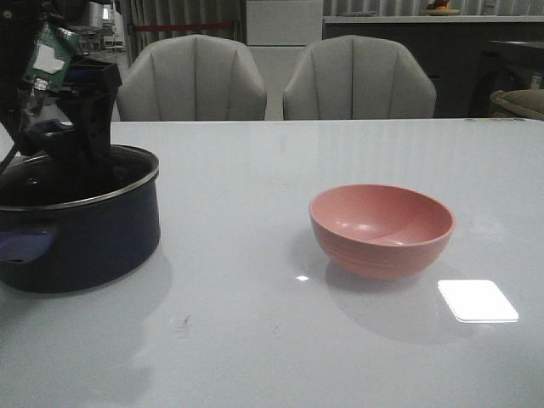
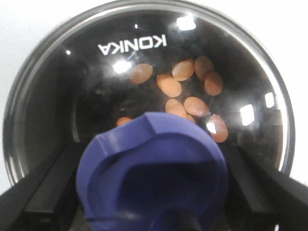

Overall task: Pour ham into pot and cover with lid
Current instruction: 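Open the left gripper and lift it off the lid knob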

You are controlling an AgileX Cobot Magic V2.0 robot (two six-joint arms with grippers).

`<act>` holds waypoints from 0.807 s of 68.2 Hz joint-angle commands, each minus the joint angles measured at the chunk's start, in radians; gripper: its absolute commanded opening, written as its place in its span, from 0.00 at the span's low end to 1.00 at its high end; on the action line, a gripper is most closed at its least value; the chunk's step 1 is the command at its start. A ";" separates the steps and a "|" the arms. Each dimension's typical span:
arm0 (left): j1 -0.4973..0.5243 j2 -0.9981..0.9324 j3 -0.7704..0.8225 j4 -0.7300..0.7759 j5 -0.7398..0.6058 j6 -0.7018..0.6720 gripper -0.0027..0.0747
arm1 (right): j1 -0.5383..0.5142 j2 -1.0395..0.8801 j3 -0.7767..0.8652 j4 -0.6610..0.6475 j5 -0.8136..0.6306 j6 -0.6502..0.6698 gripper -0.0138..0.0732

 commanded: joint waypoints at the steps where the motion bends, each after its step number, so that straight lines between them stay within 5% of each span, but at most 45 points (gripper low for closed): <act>1: -0.007 -0.034 -0.023 0.014 -0.023 -0.001 0.78 | -0.002 0.009 -0.027 -0.004 -0.088 -0.006 0.35; 55: -0.005 -0.034 -0.023 0.081 -0.014 -0.008 0.78 | -0.002 0.009 -0.027 -0.004 -0.088 -0.006 0.35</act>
